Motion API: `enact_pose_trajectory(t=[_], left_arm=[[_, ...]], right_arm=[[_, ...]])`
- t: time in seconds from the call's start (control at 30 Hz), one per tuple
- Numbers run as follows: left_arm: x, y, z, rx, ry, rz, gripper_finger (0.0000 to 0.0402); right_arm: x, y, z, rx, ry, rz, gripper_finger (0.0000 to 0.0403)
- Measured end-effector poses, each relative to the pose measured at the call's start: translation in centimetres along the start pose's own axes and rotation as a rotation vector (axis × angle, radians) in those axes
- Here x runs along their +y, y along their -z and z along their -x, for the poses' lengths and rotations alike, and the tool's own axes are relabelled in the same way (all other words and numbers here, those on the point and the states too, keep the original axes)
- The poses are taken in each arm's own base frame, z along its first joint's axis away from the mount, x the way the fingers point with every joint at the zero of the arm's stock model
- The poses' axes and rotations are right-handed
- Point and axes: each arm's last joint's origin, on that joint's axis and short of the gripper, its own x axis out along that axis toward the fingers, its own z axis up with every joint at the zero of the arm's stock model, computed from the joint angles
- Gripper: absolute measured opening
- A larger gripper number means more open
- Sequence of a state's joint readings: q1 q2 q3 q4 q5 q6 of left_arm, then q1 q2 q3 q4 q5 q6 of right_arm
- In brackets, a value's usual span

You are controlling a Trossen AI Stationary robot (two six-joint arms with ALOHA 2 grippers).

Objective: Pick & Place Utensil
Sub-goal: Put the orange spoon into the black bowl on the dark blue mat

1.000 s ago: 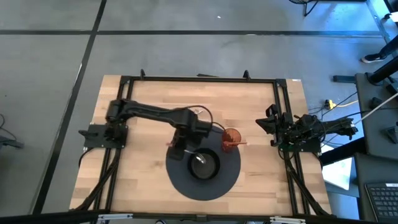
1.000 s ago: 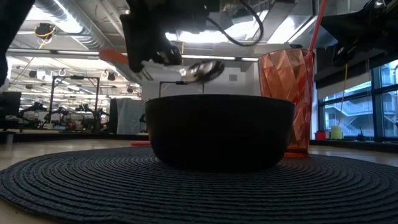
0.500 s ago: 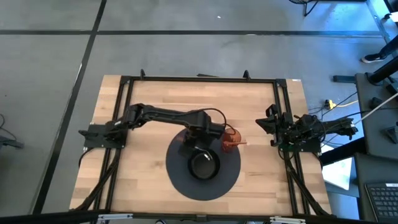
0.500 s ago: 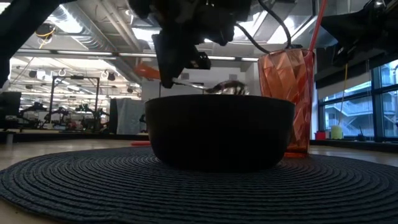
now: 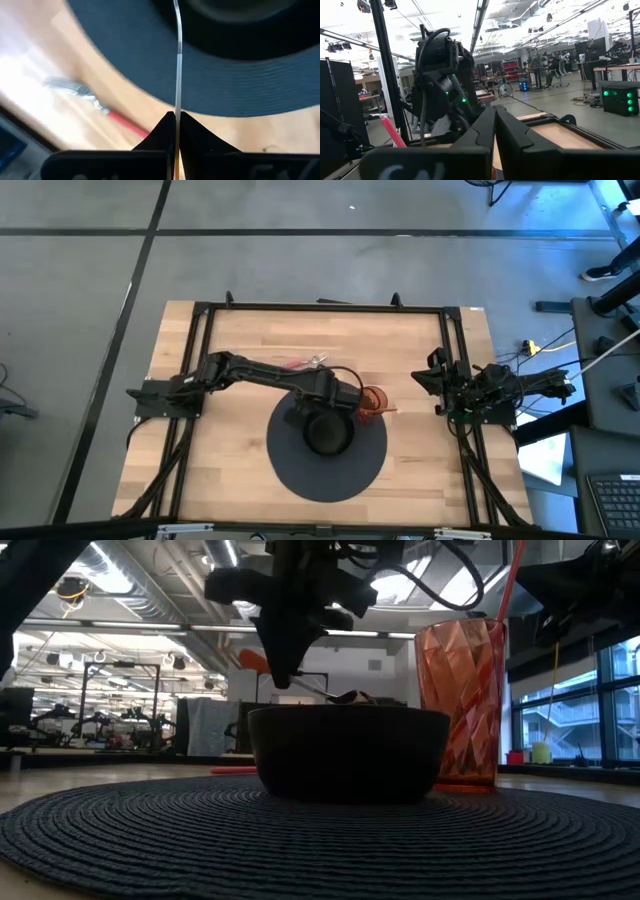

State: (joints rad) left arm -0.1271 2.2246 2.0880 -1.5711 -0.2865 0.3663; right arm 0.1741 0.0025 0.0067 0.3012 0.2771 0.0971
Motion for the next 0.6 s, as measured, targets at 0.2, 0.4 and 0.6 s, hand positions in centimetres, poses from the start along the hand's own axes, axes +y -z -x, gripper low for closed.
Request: enact_pose_trajectory(t=[0.2, 0.4, 0.6], left_arm=[[-0.8, -0.3, 0.2, -0.016, 0.026, -0.03, 0.0003], [-1.4, -0.7, 0.2, -0.009, 0.011, -0.051, 0.0004], [-1.4, -0.8, 0.0, -0.013, 0.035, -0.058, 0.0016]], right_arm=[[0.0, 0.0, 0.0, 0.0, 0.0, 0.0, 0.0016], [0.0, 0.0, 0.0, 0.0, 0.0, 0.0, 0.0016], [0.0, 0.0, 0.0, 0.0, 0.0, 0.0, 0.0016]])
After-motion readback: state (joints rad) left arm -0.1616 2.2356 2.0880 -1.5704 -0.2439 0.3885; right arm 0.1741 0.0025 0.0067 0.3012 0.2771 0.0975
